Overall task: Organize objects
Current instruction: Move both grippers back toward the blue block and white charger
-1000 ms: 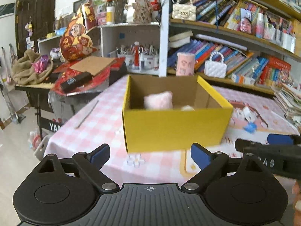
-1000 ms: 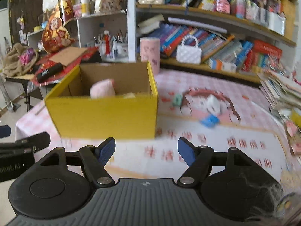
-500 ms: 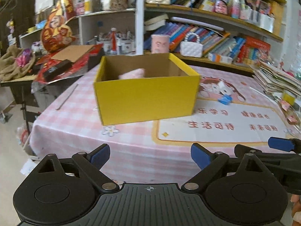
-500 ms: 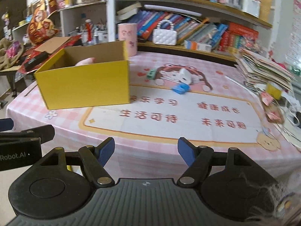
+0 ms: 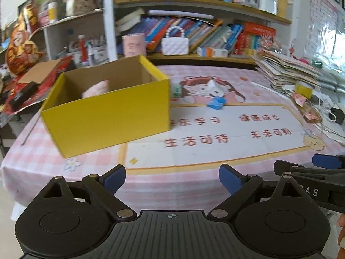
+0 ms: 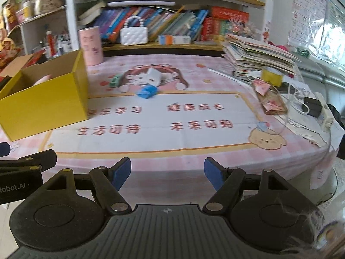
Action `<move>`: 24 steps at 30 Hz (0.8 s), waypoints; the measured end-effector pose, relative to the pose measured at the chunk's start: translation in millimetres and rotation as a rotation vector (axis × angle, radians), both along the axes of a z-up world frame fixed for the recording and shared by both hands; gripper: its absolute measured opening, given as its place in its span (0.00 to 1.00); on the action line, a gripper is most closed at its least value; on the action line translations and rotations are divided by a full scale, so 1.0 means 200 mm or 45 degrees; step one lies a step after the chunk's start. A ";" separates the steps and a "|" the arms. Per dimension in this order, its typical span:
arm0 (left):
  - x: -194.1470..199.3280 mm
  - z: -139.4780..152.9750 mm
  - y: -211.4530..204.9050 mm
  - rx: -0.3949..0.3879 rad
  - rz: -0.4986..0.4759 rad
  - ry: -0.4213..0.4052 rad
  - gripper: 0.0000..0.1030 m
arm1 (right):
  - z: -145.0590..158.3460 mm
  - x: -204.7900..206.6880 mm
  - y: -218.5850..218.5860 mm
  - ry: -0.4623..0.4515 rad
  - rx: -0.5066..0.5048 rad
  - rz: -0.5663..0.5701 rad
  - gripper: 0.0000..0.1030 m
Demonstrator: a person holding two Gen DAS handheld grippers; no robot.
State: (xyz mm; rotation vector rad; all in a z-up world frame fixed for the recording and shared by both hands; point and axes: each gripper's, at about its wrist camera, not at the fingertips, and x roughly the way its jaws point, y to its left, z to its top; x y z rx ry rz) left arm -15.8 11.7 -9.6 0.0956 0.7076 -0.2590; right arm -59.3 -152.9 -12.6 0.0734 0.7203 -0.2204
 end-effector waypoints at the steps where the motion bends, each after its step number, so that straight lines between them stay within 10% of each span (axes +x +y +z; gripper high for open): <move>1: 0.02 0.00 -0.03 0.001 -0.010 0.003 0.93 | 0.00 0.02 -0.03 0.004 0.001 -0.011 0.73; 24: 0.50 -0.09 -0.53 0.050 0.006 0.108 0.96 | -0.07 0.59 -0.52 0.105 0.048 0.046 0.74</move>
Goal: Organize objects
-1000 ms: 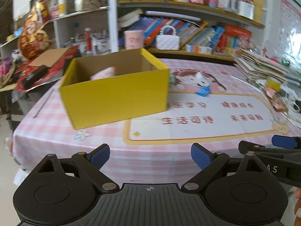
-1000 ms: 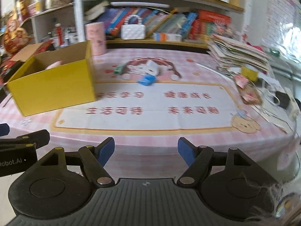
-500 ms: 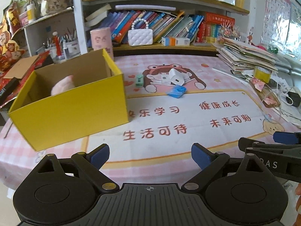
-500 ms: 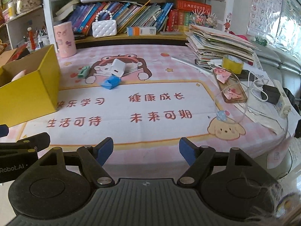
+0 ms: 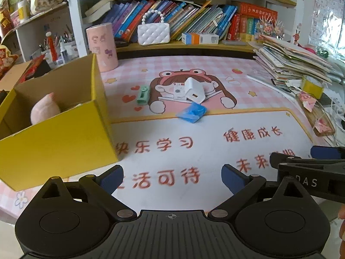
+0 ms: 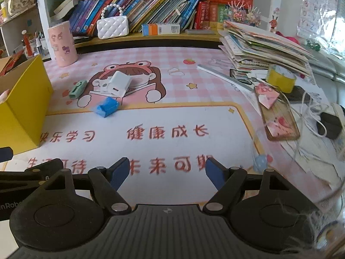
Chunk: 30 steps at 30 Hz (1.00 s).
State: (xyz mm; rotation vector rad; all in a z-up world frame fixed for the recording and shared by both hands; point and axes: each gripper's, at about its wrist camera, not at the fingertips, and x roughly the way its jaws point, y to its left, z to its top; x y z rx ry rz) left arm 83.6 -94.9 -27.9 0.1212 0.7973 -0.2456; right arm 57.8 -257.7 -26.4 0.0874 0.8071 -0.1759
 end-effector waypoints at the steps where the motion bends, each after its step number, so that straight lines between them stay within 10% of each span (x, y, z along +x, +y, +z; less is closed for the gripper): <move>1: 0.02 0.00 -0.02 0.002 0.007 0.003 0.96 | 0.00 0.03 -0.02 0.003 0.009 0.008 0.74; 8: 0.18 -0.02 -0.13 -0.015 0.065 0.042 0.93 | 0.01 0.22 -0.18 -0.027 0.088 0.041 0.73; 30: 0.73 -0.26 -0.48 0.116 0.061 0.041 0.42 | 0.09 0.74 -0.34 -0.125 0.184 0.134 0.74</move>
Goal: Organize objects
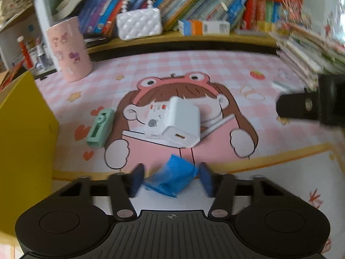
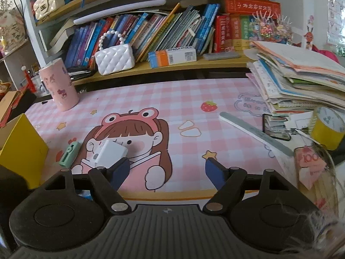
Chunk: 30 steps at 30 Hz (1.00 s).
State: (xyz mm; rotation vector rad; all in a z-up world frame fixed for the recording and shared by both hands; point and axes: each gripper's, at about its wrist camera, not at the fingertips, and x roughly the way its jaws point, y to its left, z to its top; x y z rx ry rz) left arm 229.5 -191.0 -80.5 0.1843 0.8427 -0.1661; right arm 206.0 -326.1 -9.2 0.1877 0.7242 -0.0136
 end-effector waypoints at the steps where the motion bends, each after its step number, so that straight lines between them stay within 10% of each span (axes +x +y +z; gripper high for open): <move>1: -0.01 0.00 0.00 0.014 -0.012 -0.012 0.39 | 0.00 0.01 0.01 0.003 0.014 0.007 0.74; 14: -0.29 0.24 0.34 -0.143 0.153 -0.018 0.24 | -0.19 0.32 0.14 0.095 0.365 0.153 0.73; 30: -0.49 0.35 0.44 -0.231 0.187 -0.074 0.24 | -0.29 0.44 0.24 0.158 0.338 0.165 0.44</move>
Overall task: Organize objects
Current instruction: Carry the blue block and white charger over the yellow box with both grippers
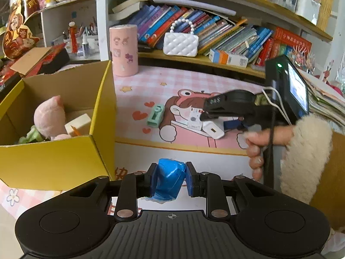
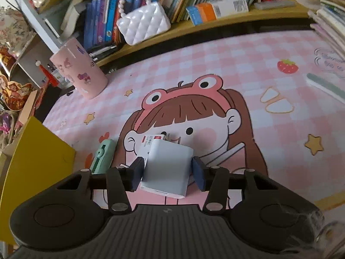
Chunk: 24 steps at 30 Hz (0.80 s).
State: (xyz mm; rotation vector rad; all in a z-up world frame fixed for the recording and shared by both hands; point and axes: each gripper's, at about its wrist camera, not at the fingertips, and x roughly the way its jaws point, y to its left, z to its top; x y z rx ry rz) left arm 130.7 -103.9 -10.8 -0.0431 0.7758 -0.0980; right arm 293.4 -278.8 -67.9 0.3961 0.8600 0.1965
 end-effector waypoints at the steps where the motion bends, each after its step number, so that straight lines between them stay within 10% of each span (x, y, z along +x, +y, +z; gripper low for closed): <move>1: -0.01 0.00 0.01 -0.006 -0.002 -0.003 0.24 | 0.02 -0.03 -0.01 -0.009 0.001 0.002 0.44; 24: -0.35 0.00 0.44 -0.119 0.020 -0.032 0.24 | 0.29 -0.98 0.35 -0.073 -0.095 0.099 0.44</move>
